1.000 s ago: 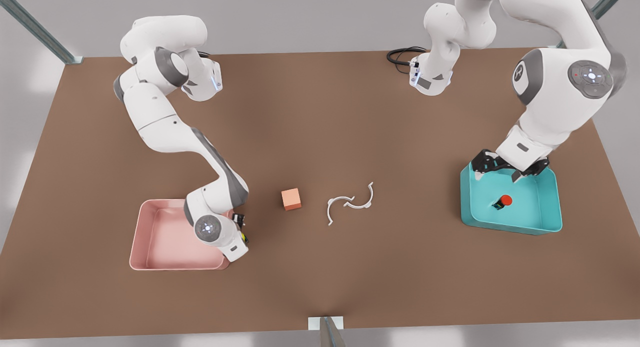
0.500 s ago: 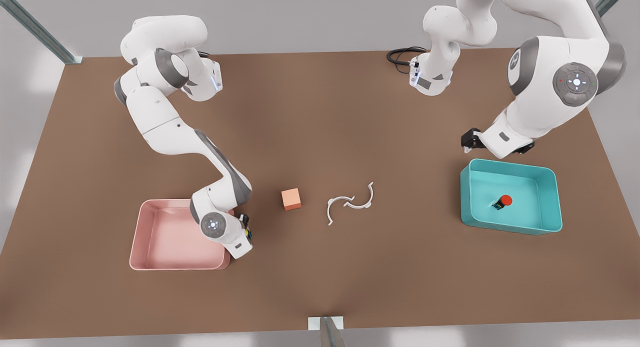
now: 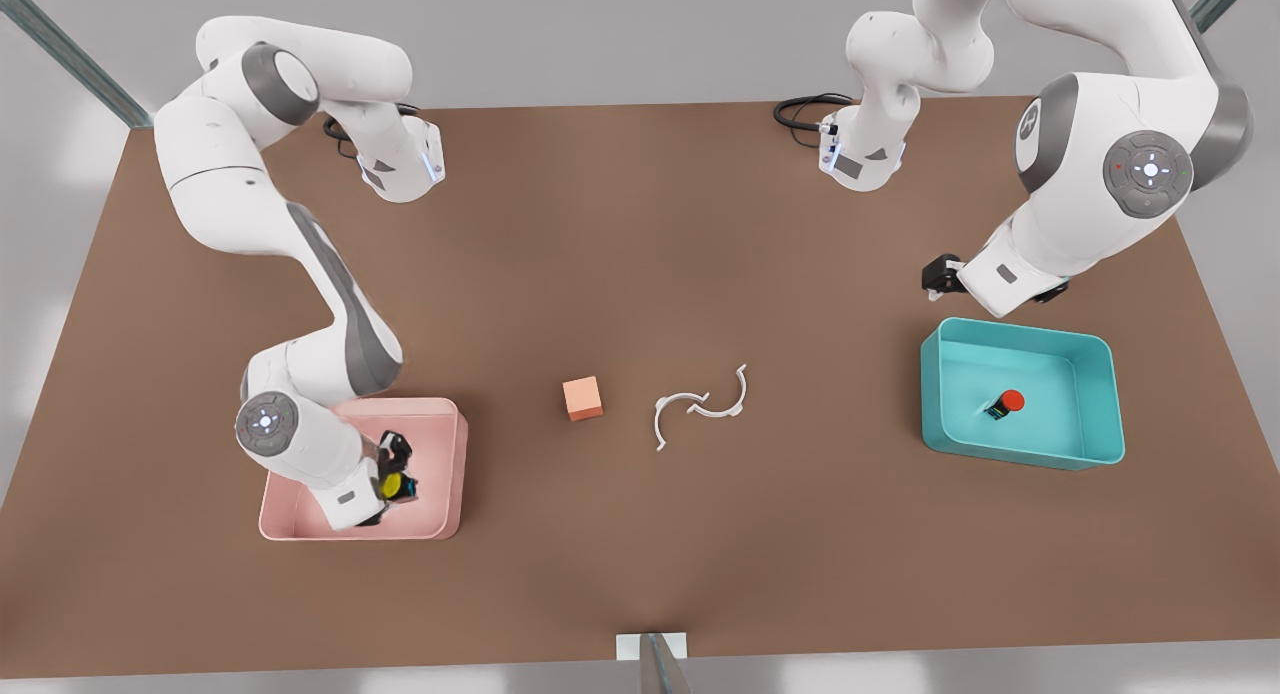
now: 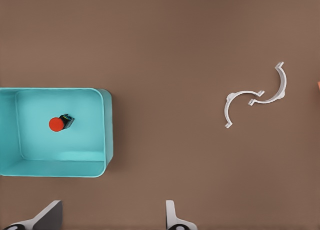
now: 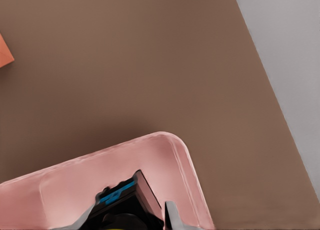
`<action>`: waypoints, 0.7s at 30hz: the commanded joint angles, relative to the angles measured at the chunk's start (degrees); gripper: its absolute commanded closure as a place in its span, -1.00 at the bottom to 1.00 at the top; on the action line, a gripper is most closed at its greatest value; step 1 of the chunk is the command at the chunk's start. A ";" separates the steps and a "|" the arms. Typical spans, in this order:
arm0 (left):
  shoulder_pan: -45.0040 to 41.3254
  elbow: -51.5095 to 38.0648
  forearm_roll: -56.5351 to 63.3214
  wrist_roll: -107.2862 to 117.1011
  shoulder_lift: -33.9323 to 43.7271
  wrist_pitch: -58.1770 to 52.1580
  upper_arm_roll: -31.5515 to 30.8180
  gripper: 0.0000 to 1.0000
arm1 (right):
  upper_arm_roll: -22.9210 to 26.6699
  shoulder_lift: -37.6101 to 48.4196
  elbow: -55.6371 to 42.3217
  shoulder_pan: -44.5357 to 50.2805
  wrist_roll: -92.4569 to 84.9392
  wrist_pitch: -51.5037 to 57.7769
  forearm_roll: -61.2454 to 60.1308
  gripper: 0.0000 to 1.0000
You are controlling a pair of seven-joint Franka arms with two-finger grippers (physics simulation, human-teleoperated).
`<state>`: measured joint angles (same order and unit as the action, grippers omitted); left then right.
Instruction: Place the red button in the blue storage box with the left arm, and place the yellow button in the pink storage box with the right arm
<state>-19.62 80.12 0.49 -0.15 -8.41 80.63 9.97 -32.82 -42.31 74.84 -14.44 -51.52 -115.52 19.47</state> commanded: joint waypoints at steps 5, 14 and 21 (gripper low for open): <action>0.02 -0.05 0.12 0.24 0.06 -0.12 0.05 -1.00 | 3.73 -7.08 -1.10 -2.43 -4.29 5.74 0.22 -0.08; 0.02 -0.05 0.12 0.24 0.06 -0.12 0.05 -1.00 | 5.49 -11.30 -4.88 -0.58 -3.68 4.51 1.72 -1.00; 0.02 -0.05 0.12 0.24 0.06 -0.12 -0.04 -1.00 | 1.45 8.38 -6.73 0.47 7.38 6.27 1.54 -1.00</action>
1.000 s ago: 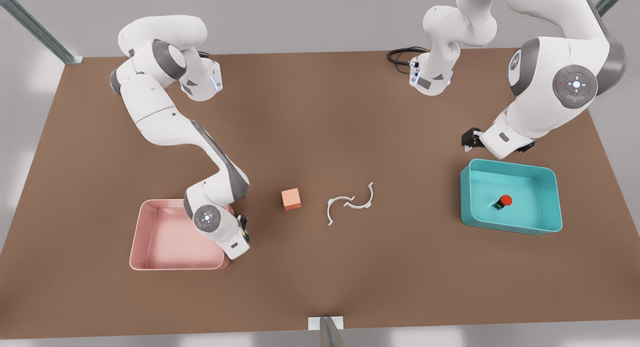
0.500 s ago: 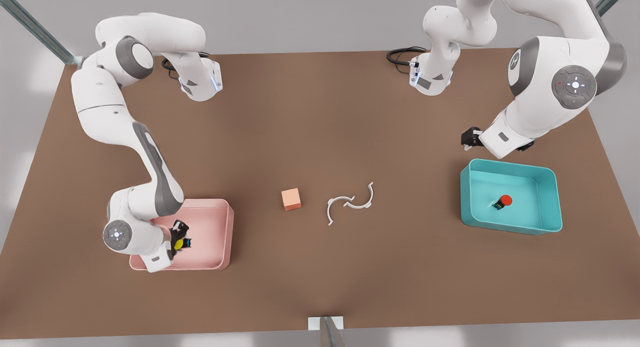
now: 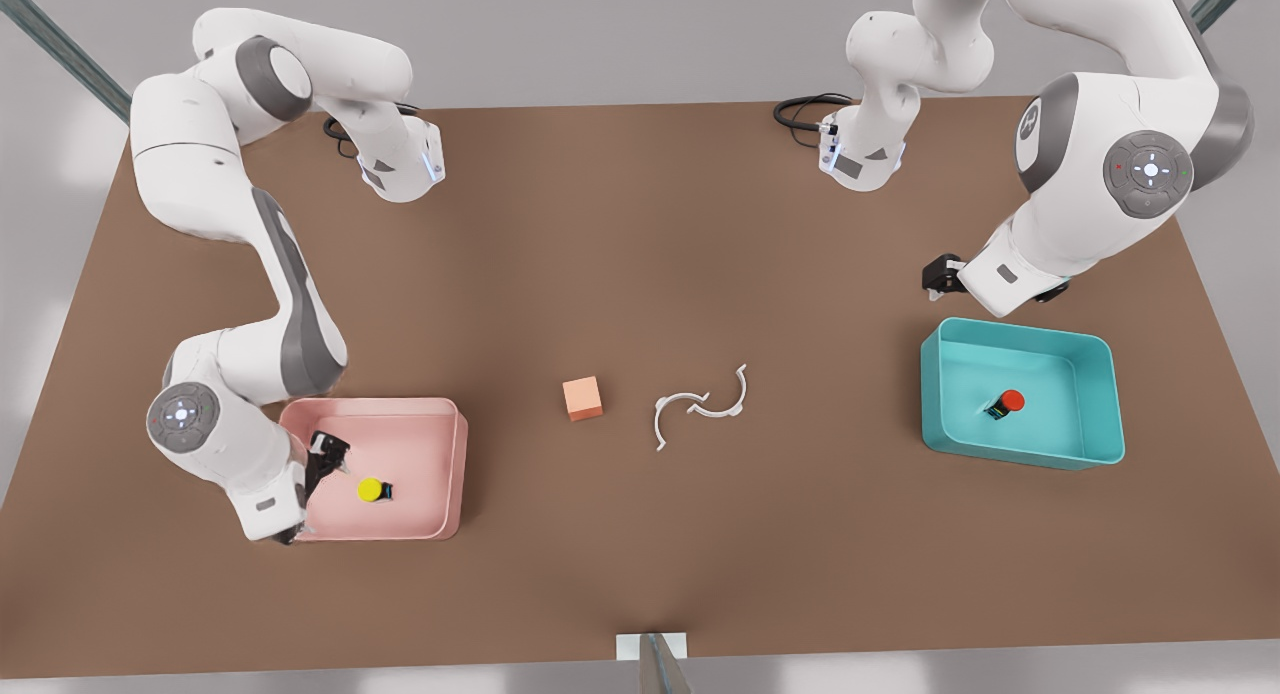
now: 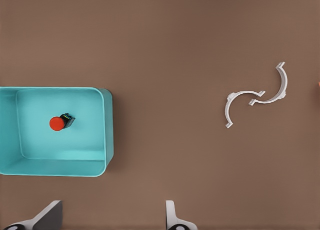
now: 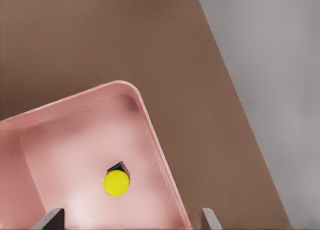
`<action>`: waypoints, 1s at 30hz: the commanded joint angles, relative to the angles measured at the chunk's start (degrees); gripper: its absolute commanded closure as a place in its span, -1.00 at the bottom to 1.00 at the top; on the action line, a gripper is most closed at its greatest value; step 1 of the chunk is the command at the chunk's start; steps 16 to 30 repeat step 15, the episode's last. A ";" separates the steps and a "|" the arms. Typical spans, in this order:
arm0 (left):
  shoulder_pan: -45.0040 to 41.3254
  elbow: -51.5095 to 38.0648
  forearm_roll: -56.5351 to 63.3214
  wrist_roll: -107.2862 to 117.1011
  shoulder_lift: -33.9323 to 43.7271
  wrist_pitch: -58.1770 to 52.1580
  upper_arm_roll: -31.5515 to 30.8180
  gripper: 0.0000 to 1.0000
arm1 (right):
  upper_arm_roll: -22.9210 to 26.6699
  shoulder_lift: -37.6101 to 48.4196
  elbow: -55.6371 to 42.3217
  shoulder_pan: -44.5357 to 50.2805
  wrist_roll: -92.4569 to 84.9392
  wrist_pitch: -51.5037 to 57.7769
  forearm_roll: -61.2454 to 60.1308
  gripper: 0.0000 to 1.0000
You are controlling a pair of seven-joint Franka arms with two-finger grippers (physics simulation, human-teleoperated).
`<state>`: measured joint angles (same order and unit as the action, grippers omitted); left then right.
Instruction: Place the red button in the blue storage box with the left arm, and place the yellow button in the pink storage box with the right arm
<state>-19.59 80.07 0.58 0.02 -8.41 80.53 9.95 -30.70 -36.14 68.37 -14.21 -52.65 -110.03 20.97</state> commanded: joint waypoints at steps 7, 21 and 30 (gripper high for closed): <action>-0.01 -0.09 0.03 0.07 0.06 -0.03 -0.02 -1.00 | 28.33 32.18 20.31 16.41 58.63 18.02 -17.97 -1.00; -0.45 -0.09 0.03 0.07 0.06 -0.03 -0.02 -1.00 | 29.47 28.84 20.58 17.11 60.56 16.52 -22.02 -1.00; -0.45 -0.09 0.03 0.07 0.06 -0.03 -0.02 -1.00 | 29.47 28.84 20.58 17.11 60.56 16.52 -22.02 -1.00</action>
